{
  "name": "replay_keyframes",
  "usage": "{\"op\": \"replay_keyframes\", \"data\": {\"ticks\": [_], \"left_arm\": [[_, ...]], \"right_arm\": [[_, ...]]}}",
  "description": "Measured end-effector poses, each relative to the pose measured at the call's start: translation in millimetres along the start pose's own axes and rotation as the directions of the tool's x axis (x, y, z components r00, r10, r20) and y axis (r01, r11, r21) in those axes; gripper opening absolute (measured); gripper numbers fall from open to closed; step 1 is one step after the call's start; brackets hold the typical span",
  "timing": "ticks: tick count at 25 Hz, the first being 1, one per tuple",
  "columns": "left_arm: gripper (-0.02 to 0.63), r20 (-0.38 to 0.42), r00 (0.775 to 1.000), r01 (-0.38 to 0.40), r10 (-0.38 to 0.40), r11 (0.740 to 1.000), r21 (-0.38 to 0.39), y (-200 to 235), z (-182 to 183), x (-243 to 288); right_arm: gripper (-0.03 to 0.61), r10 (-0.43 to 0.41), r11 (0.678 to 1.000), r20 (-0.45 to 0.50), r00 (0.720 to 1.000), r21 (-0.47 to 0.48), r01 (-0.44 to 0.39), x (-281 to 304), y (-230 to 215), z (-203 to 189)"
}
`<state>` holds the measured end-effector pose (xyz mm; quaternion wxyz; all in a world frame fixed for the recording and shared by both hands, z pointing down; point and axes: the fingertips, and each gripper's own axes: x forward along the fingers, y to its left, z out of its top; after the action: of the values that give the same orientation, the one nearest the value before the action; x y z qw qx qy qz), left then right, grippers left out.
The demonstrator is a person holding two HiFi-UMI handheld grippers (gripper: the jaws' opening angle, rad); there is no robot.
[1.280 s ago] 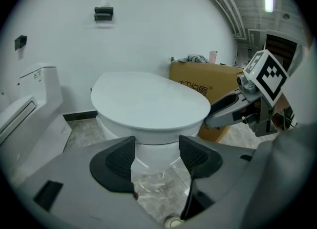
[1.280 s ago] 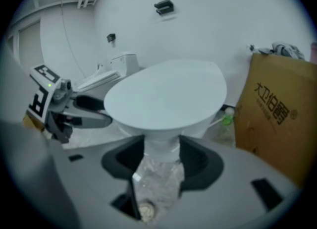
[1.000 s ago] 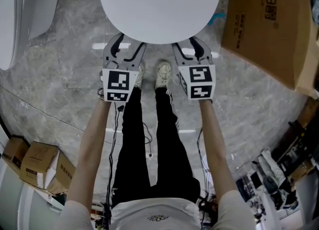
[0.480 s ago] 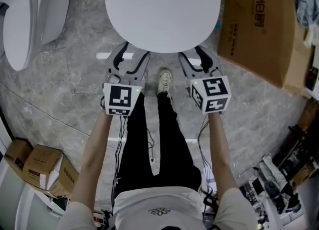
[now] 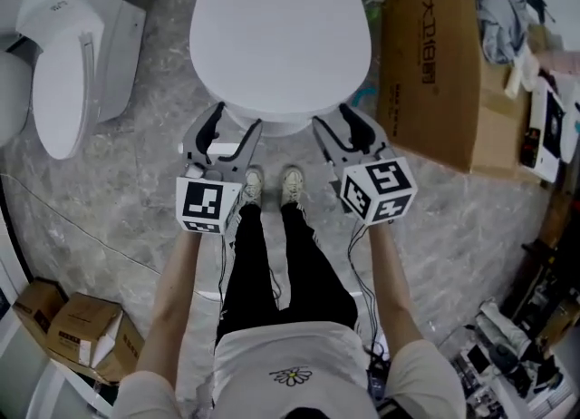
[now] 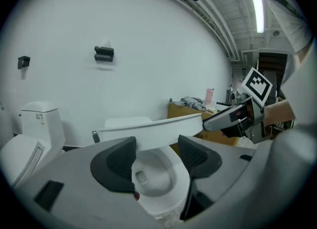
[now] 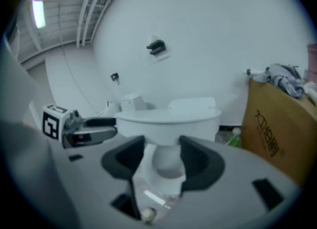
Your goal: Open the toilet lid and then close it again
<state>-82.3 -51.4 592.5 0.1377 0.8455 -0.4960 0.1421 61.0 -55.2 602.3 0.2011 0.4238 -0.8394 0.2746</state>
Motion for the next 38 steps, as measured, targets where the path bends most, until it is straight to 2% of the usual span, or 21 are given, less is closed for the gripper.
{"op": "replay_keyframes", "data": {"ticks": [5,14,19,25,27,31,38], "left_arm": [[0.284,-0.025,1.000,0.009,-0.009,1.000,-0.009,2.3,30.5,3.4],[0.285,-0.025,1.000,0.008,-0.009,0.999,-0.032,15.2,92.2,16.8],[0.292,-0.041,0.999,0.005,-0.007,0.999,-0.041,21.5,110.9,21.0],[0.296,-0.017,1.000,0.003,-0.004,0.998,-0.059,35.3,140.9,28.7],[0.296,-0.032,0.999,0.014,-0.015,0.999,-0.033,41.5,151.5,36.6],[0.264,-0.061,0.998,-0.020,0.025,0.996,0.091,50.0,158.4,39.1],[0.253,0.009,1.000,0.028,-0.029,0.996,0.084,63.0,196.1,54.4]], "right_arm": [[0.233,0.009,1.000,0.014,1.000,0.017,-0.009,-7.1,-2.4,32.0],[0.235,0.026,0.997,0.046,0.999,0.072,-0.029,-13.0,-9.8,95.5],[0.236,0.025,0.996,0.048,0.999,0.086,-0.029,-13.3,-10.7,115.8],[0.236,0.021,0.994,0.054,0.998,0.110,-0.027,-9.8,-12.4,149.1],[0.236,0.010,0.993,0.061,0.998,0.117,-0.017,-6.3,-16.0,162.4],[0.236,0.009,0.991,0.046,0.999,0.132,-0.015,-4.3,-15.0,173.9],[0.236,-0.029,0.987,0.104,0.994,0.162,0.011,-1.7,-25.8,216.8]]}}
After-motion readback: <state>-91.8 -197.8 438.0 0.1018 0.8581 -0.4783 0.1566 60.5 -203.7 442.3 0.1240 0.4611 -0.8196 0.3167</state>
